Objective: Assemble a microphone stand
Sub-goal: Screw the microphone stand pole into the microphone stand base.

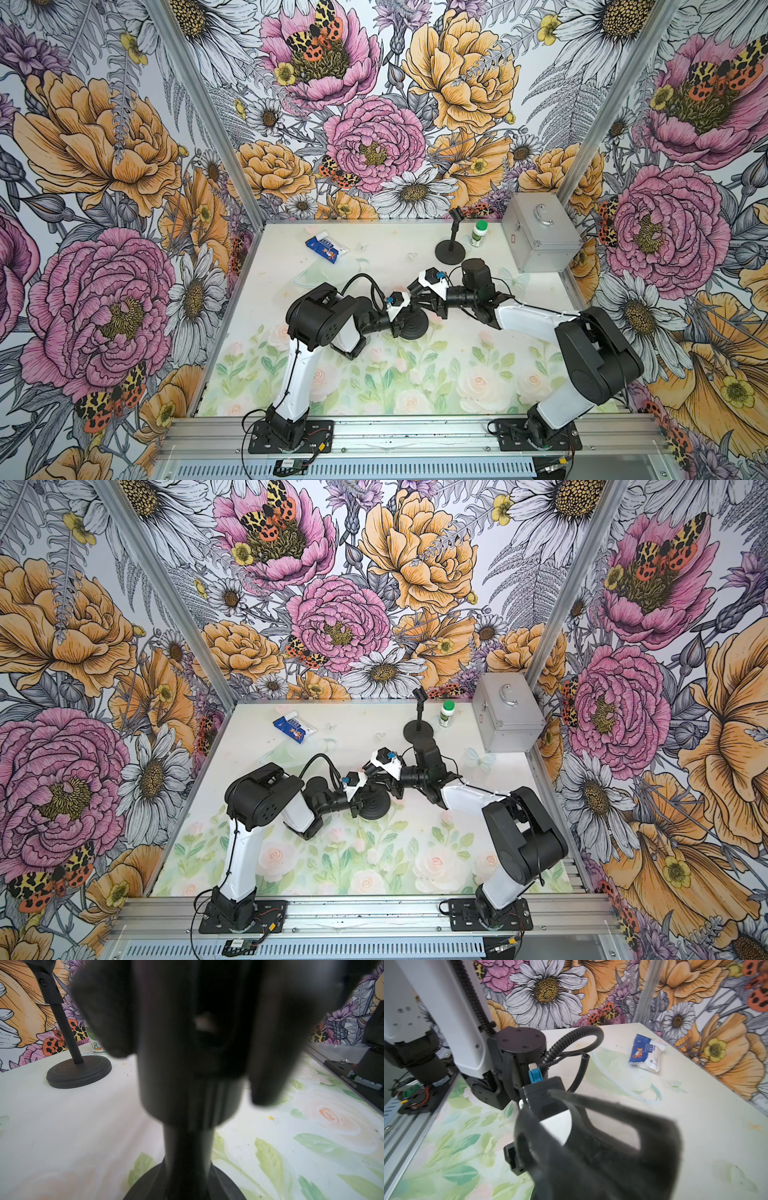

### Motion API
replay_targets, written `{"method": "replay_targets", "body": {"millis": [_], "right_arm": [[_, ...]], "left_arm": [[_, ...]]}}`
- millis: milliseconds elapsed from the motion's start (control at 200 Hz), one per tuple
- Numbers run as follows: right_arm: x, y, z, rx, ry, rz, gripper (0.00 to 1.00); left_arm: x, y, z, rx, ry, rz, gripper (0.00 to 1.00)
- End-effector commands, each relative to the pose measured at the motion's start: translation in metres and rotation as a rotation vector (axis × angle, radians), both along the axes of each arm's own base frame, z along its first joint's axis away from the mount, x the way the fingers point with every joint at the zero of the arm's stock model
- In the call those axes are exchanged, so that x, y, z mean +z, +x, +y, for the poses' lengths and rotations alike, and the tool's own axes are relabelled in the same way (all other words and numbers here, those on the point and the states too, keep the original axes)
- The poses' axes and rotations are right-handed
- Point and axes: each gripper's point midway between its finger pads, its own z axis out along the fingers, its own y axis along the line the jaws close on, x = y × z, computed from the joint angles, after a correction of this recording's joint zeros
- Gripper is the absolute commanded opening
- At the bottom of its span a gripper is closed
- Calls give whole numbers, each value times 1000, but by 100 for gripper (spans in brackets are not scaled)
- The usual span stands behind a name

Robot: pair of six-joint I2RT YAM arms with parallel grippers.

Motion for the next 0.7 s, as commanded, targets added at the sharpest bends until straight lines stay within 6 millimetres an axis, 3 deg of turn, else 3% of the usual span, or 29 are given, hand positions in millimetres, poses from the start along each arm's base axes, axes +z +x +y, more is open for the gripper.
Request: {"method": "replay_targets", "body": {"millis": [0, 70, 135, 285, 310, 335, 355, 420, 570, 695], "right_arm": [[-11, 44, -40, -558, -60, -77, 0], [-17, 44, -54, -733, -91, -81, 0], [-26, 36, -54, -795, -124, -89, 0], [-34, 22, -32, -678, -126, -89, 0], [-32, 18, -26, -617, -128, -102, 14], [-30, 13, -20, -554, -131, -116, 36], [-28, 8, -15, -491, -132, -129, 48], [-24, -14, -3, -247, -136, -149, 65], [-10, -48, -19, 156, -76, 6, 72], [-3, -48, -19, 253, -49, 53, 72]], "left_arm": [[-10, -4, -2, -1, 22, 15, 20], [-10, -2, -2, 9, 20, 21, 21], [-10, 0, -1, 18, 18, 26, 21], [-10, 1, 1, 20, 15, 33, 23], [-10, 1, 1, 19, 15, 34, 22], [-10, 1, 1, 16, 15, 32, 21], [-10, 1, 1, 15, 15, 32, 20], [-11, -1, 0, 6, 17, 32, 17], [-11, -4, 0, -9, 17, 28, 16], [-11, -4, 0, -15, 16, 27, 16]]}}
